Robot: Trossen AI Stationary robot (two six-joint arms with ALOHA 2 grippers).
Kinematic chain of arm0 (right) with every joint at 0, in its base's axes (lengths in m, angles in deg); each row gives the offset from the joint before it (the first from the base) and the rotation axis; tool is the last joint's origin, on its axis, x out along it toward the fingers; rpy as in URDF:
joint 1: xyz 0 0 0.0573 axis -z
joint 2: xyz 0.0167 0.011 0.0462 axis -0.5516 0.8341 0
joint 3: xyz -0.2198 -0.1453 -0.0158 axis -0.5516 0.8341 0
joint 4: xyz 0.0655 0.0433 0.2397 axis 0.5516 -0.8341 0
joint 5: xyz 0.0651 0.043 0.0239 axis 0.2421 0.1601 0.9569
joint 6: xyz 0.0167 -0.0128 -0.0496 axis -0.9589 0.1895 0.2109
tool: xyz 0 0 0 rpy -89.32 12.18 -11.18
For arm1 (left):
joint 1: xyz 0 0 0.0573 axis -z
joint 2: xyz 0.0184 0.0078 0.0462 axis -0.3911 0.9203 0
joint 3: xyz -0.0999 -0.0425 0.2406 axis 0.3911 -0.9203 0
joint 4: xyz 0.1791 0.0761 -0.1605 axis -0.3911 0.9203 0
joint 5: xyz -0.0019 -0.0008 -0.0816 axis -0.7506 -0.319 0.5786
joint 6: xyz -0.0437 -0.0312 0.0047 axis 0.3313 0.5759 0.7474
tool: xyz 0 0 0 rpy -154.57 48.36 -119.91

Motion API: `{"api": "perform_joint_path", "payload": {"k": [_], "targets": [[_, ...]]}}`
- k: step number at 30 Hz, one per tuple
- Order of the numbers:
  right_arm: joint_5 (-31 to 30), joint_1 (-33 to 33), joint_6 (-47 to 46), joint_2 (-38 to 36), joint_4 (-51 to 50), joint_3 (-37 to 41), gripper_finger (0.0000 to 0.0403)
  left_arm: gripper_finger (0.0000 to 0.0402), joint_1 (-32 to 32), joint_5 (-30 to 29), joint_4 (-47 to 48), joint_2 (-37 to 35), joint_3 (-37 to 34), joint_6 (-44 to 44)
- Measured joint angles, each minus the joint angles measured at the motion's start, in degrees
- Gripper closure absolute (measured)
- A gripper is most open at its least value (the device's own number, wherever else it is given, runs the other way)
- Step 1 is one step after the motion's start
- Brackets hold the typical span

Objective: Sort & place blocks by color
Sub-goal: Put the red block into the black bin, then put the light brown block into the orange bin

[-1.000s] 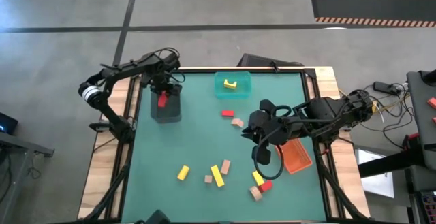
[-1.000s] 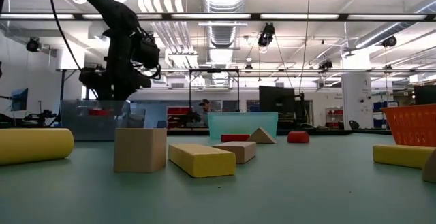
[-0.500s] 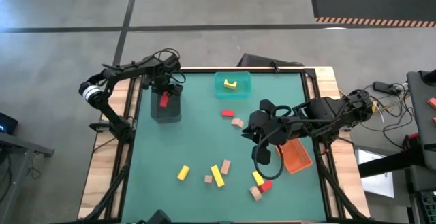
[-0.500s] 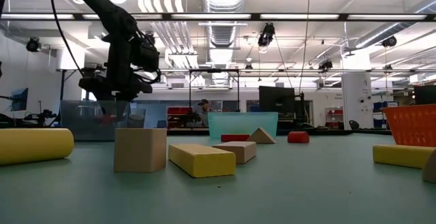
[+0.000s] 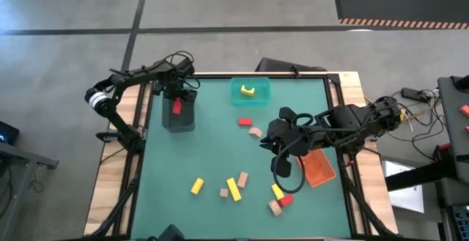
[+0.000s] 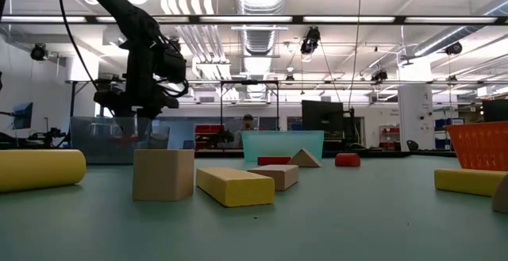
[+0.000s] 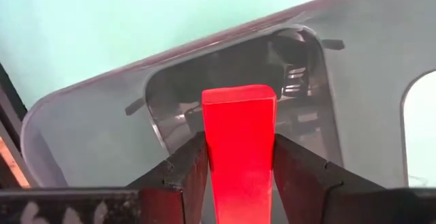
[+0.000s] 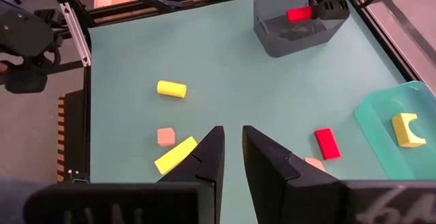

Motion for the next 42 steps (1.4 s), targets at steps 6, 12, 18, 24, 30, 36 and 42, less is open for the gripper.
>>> {"api": "perform_joint_path", "payload": {"k": [6,12,18,24,30,36,42], "targets": [[0.0,0.0,0.0,0.0,0.0,0.0,0.0360,0.0267,0.0,0.0,-1.5,0.0,0.0,-0.4],[0.0,0.0,0.0,0.0,0.0,0.0,0.0360,0.0267,0.0,0.0,-1.7,0.0,0.0,-0.5],[0.0,0.0,0.0,0.0,0.0,0.0,0.0360,0.0258,0.0,0.2,-1.7,0.0,0.0,-1.5],[0.0,0.0,-0.5,0.0,0.0,0.0,0.0360,0.0210,0.0,0.3,-1.6,0.0,0.0,-1.5],[0.1,0.8,-4.8,0.3,0.0,0.0,0.0360,0.0176,0.4,1.1,-0.7,-1.3,0.0,-2.6],[3.0,6.4,-10.5,1.0,-2.8,0.0,0.0360,0.0174,2.6,3.2,-0.7,-8.2,0.0,-3.4],[12.4,15.6,-8.0,3.3,-5.1,0.0,0.0360,0.0173,8.0,3.9,-0.7,-19.1,0.0,-1.4]]}}
